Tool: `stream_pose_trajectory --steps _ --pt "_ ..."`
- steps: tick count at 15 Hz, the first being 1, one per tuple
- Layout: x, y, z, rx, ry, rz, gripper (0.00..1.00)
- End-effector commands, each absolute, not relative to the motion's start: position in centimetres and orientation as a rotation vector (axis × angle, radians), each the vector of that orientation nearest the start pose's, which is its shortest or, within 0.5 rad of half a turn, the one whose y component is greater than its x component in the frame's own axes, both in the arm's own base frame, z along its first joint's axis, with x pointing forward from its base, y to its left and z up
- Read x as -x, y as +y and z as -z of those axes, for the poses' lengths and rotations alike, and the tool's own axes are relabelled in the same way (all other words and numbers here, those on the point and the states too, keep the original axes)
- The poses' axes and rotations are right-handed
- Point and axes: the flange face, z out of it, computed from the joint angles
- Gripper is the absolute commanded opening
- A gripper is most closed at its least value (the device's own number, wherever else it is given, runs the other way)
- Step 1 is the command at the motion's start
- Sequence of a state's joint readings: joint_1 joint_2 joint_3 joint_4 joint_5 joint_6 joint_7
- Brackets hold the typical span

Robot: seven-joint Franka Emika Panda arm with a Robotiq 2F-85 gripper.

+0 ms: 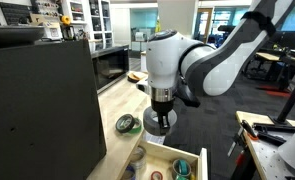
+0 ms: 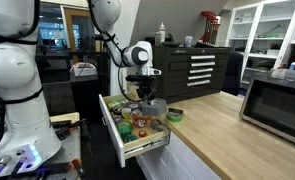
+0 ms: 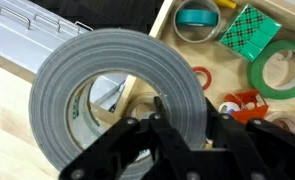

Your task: Get the grey masking tape from the open drawer

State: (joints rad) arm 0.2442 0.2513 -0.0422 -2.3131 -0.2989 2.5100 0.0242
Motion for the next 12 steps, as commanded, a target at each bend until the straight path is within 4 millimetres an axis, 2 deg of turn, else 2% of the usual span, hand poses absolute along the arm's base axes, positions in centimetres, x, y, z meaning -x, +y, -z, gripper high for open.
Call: stream_pose_trajectory --steps 1,8,12 --pt "-51.4 7.0 -26.0 3.279 -0.610 -0.039 0.12" --pt "-53.7 1.0 -27.2 3.284 -0.448 -0.030 0.12" --pt "-55.5 -3.4 -27.4 3.280 -0.366 -0.035 0.12"
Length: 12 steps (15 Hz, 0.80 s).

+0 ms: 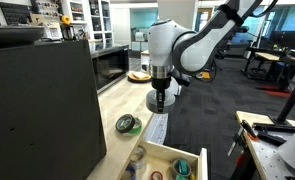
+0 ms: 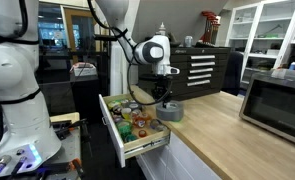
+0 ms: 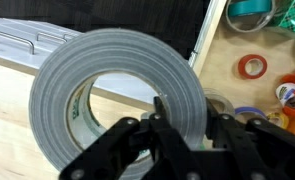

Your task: Get the grey masking tape from the open drawer

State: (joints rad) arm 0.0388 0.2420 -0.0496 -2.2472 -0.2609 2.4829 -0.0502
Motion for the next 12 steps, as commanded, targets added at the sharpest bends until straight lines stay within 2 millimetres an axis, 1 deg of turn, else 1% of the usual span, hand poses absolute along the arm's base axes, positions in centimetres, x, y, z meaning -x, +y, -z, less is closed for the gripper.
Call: stream_pose_trajectory --steps 1,4,7,9,12 --pt "-55.8 -4.5 -27.5 3.274 -0.343 -0.038 0.12" --pt "-57.1 -7.7 -27.6 3.252 -0.290 -0.060 0.12" --pt "-59.0 -9.7 -27.0 3.223 -0.314 -0.080 0.12" --pt "-60.8 -10.2 -26.6 3.200 -0.354 -0.089 0.12" --pt "-64.0 -9.9 -25.9 3.172 -0.407 -0.109 0.12"
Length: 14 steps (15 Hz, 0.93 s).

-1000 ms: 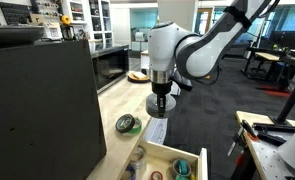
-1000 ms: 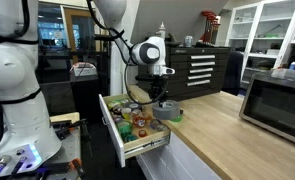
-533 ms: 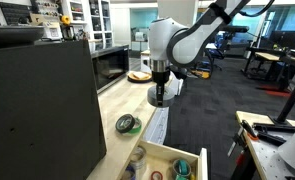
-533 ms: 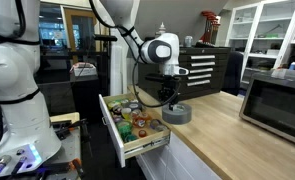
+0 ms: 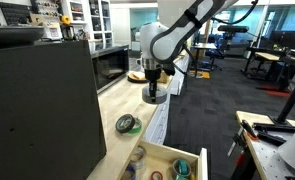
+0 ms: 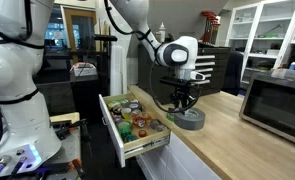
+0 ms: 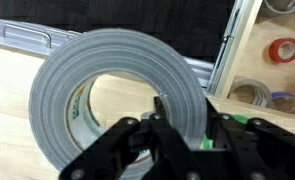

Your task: Get the grey masking tape from the open drawer

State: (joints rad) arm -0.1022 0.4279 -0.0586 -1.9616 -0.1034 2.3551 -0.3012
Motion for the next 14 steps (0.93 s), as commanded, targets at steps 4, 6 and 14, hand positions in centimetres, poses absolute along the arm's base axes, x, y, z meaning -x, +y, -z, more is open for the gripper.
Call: stream_pose_trajectory --steps 4,6,14 --pt "-66.4 -9.3 -25.1 3.151 -0.503 -0.134 0.12" --pt "-67.3 -8.7 -24.9 3.143 -0.569 -0.137 0.12" --pt "-69.1 -7.0 -24.5 3.096 -0.727 -0.149 0.12"
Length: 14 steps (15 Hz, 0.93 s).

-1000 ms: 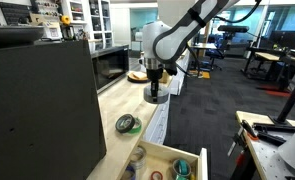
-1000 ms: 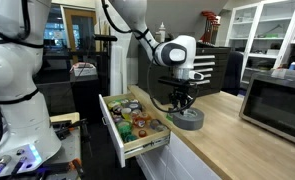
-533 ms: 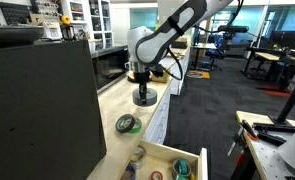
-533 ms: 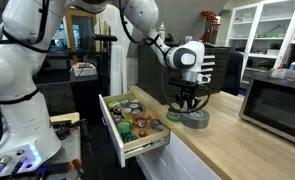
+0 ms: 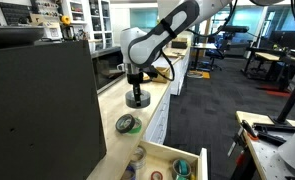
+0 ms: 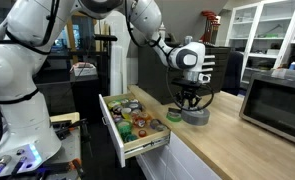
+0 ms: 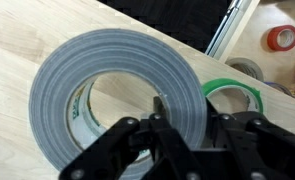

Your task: Get the grey masking tape from the open drawer

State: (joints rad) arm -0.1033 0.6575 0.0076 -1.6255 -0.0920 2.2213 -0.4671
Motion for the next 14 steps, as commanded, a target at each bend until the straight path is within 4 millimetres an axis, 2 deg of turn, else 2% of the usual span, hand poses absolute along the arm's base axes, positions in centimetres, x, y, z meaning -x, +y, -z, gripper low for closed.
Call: stream_pose_trajectory --steps 1,4,14 --pt "-69.3 -6.8 -24.4 3.090 -0.742 -0.163 0.12" --pt "-70.0 -6.5 -23.7 3.065 -0.766 -0.222 0.12" --pt "-72.1 -7.8 -21.5 3.005 -0.761 -0.366 0.12"
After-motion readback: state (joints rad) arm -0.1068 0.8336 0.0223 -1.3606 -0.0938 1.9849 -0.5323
